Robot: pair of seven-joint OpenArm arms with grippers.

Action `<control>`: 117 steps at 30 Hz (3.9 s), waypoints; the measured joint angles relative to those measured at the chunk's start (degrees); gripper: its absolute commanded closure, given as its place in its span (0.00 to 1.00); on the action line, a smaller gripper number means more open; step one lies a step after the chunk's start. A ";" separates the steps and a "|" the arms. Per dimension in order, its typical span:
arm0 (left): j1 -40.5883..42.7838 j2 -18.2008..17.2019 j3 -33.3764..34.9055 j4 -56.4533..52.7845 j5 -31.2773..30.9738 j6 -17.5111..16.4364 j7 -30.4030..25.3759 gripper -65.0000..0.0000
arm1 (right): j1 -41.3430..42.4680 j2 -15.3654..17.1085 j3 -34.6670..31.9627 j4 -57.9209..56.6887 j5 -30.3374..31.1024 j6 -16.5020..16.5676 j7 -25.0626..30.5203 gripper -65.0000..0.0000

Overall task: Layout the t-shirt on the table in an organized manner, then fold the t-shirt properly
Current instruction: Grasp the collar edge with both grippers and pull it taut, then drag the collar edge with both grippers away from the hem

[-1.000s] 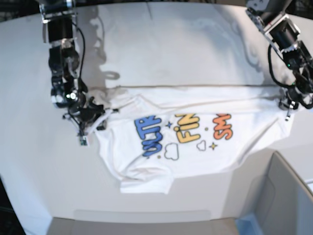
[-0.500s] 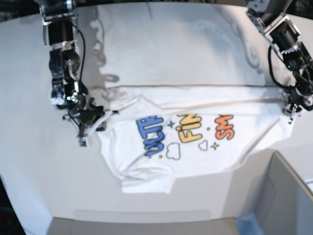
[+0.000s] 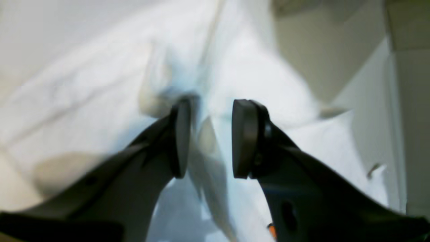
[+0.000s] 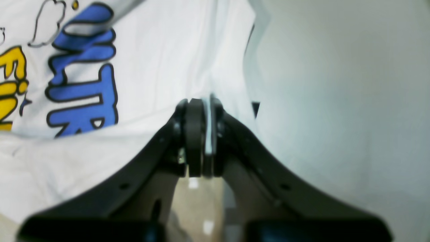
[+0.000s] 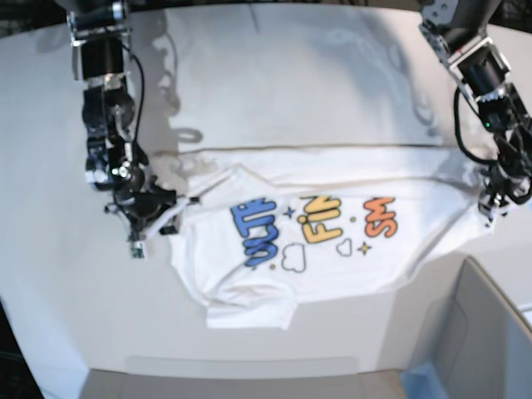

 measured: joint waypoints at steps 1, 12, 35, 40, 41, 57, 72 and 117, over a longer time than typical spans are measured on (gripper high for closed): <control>-0.42 0.02 0.00 0.04 -0.17 0.00 -1.55 0.66 | 0.13 0.04 0.07 0.04 0.00 0.02 0.11 0.78; -5.49 0.44 -0.26 -5.62 -0.74 0.04 -7.06 0.66 | 0.79 0.63 4.22 7.08 0.11 -0.35 -0.13 0.67; 20.41 0.44 4.33 20.33 -1.42 -0.90 -6.78 0.66 | -24.24 -9.46 3.41 26.58 1.66 -0.33 -5.18 0.67; 21.88 0.02 3.87 20.20 -0.35 -0.09 -6.82 0.66 | -26.32 -11.89 13.14 29.68 16.76 0.07 -5.11 0.67; 21.79 0.02 3.85 20.20 -0.37 -0.09 -6.84 0.66 | -26.36 -11.87 16.61 29.51 19.23 0.04 -5.05 0.66; 21.24 0.07 4.35 20.22 -0.79 -0.37 -6.99 0.66 | -19.80 -12.35 34.18 10.36 31.39 -0.11 -12.15 0.67; 15.58 2.75 -13.90 8.87 -5.92 -5.64 7.17 0.66 | -14.73 -9.94 28.13 2.99 26.36 0.17 -11.54 0.67; 9.49 1.64 -5.03 -0.33 -3.26 -1.01 0.07 0.90 | -13.68 -6.80 19.28 3.37 24.24 -0.37 -11.85 1.00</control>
